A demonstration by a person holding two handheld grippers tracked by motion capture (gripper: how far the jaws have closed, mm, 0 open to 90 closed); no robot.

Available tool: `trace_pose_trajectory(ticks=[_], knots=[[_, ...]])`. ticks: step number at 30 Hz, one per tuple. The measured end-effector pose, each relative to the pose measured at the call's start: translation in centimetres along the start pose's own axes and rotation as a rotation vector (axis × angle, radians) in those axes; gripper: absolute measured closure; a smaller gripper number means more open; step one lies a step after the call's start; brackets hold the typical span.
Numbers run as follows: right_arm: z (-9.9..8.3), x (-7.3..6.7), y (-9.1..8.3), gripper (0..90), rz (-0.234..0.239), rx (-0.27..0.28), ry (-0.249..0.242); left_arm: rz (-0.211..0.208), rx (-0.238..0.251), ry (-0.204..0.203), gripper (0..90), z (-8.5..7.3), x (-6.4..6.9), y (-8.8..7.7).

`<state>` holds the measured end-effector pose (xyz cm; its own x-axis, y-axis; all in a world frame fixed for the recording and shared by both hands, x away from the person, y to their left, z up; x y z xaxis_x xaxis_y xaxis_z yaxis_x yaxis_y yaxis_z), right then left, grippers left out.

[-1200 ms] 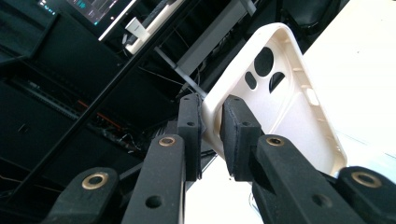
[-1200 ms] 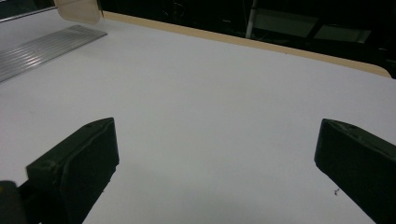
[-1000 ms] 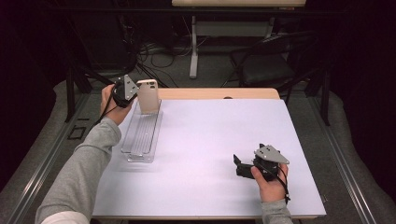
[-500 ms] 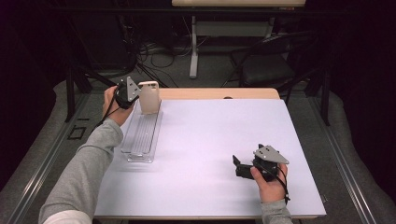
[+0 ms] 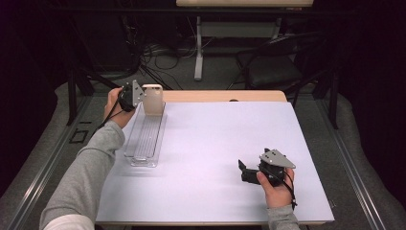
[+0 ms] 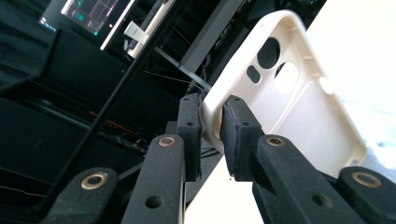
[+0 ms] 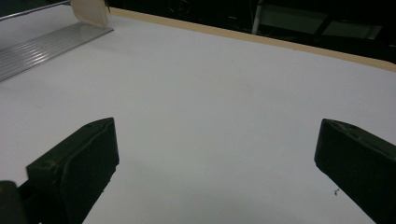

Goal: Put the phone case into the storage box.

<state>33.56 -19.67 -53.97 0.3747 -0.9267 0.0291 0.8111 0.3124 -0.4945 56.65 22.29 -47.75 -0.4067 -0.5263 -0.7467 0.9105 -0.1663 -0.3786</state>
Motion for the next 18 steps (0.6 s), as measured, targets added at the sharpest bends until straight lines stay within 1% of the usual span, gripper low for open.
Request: trace_pose_trajectory(ticks=[4, 6, 7, 10, 14, 18], knots=[[0.0, 0.0, 0.0, 0.0, 0.001, -0.001, 0.000, 0.002, -0.007, -0.011, 78.4, -0.3, -0.2, 0.3], [-0.1, -0.1, 0.1, 0.0, 0.000, -0.003, -0.003, 0.004, -0.014, -0.009, 78.4, -0.4, -0.4, 0.4], [-0.1, -0.1, 0.1, 0.0, 0.002, -0.003, -0.003, 0.002, -0.013, -0.017, 78.4, -0.5, -0.4, 0.5], [-0.1, -0.1, 0.2, 0.0, 0.004, -0.005, -0.003, 0.004, -0.021, -0.022, 78.2, -0.8, -0.6, 0.7], [-0.3, -0.1, 0.2, 0.0, 0.003, -0.011, -0.002, 0.002, -0.026, -0.057, 77.8, -1.2, -0.8, 1.0], [-0.3, -0.1, 0.2, 0.0, 0.003, -0.012, -0.001, 0.001, -0.030, -0.066, 77.3, -1.2, -0.9, 1.1]])
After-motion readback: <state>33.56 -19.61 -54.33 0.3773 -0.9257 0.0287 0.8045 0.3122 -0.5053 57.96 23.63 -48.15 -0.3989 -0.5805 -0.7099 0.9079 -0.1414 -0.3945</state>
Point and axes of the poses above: each handheld gripper's, and its own axes: y roughly forward along the jaws, z roughly out of its top, x roughly to its right, the point moved 5 cm from there along y, roughly forward along the jaws, and after that the axes turned 6 degrees about -x, right-handed, at the moved point
